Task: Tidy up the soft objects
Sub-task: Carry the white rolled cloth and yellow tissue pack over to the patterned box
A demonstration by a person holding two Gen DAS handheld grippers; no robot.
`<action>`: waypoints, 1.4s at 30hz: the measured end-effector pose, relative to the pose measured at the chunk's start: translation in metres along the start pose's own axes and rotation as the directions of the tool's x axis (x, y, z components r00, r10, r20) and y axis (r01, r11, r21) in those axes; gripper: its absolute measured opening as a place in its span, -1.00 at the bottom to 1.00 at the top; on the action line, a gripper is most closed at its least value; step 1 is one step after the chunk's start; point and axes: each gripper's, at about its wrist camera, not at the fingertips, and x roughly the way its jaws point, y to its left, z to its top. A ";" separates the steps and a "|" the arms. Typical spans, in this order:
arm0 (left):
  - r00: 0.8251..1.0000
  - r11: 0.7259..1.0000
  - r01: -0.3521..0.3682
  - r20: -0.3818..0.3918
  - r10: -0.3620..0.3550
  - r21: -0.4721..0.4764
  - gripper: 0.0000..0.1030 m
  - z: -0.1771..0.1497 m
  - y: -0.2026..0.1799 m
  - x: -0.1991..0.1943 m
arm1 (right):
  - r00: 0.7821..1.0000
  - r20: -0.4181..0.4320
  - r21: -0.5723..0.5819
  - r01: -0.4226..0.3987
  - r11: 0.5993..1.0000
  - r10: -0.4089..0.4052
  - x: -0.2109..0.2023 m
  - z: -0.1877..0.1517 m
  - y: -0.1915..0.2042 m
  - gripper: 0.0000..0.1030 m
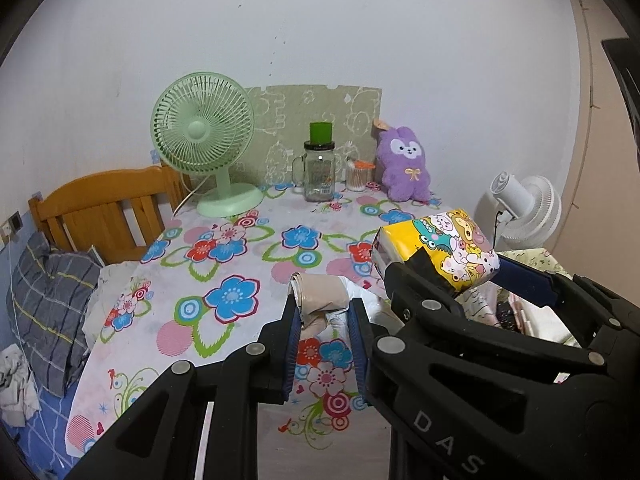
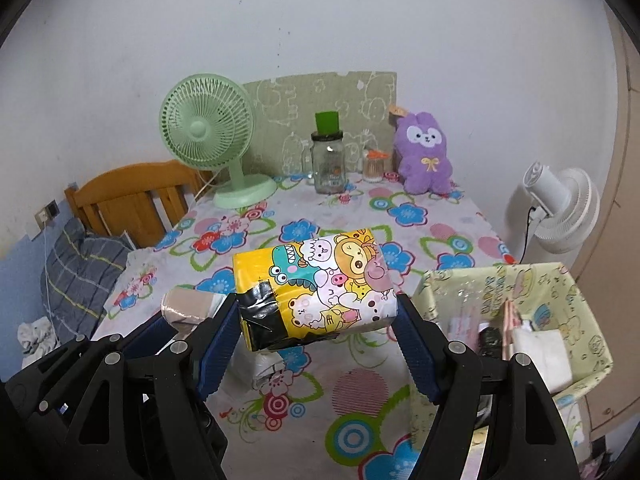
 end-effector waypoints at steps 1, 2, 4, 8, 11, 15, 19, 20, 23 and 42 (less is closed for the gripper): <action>1.000 1.000 0.003 0.002 -0.003 0.000 -0.56 0.001 -0.002 -0.001 | 1.000 0.001 0.000 0.003 1.000 -0.003 -0.003 0.001 -0.002 0.48; 1.000 1.000 0.005 0.004 -0.005 -0.001 -0.56 0.002 -0.003 -0.003 | 1.000 0.002 0.001 0.003 1.000 -0.003 -0.004 0.002 -0.003 0.48; 1.000 1.000 0.006 0.007 -0.006 -0.002 -0.56 0.003 -0.006 -0.005 | 1.000 0.005 0.004 0.002 1.000 -0.002 -0.008 0.004 -0.007 0.48; 1.000 1.000 0.012 0.014 -0.012 0.014 -0.56 0.007 -0.015 -0.006 | 1.000 0.015 0.008 0.008 1.000 -0.009 -0.014 0.006 -0.016 0.49; 1.000 1.000 0.020 0.020 -0.021 0.021 -0.56 0.009 -0.023 -0.008 | 1.000 0.022 0.014 0.014 1.000 -0.014 -0.019 0.007 -0.023 0.49; 0.999 0.999 0.041 0.024 -0.042 0.025 -0.56 0.011 -0.036 -0.008 | 0.999 0.027 0.022 0.033 0.999 -0.034 -0.024 0.008 -0.035 0.49; 0.998 0.997 0.063 0.024 -0.064 0.039 -0.56 0.012 -0.051 -0.007 | 0.998 0.032 0.023 0.058 0.998 -0.058 -0.029 0.008 -0.050 0.49; 0.997 0.997 0.067 0.024 -0.068 0.043 -0.56 0.012 -0.055 -0.007 | 0.998 0.033 0.025 0.061 0.998 -0.061 -0.030 0.008 -0.053 0.49; 0.996 0.996 0.080 0.022 -0.081 0.051 -0.56 0.013 -0.064 -0.005 | 0.997 0.035 0.035 0.071 0.997 -0.073 -0.031 0.007 -0.064 0.49; 0.986 0.983 0.167 -0.018 -0.166 0.080 -0.56 0.013 -0.125 0.019 | 0.993 0.016 0.084 0.113 0.990 -0.115 -0.027 0.000 -0.130 0.49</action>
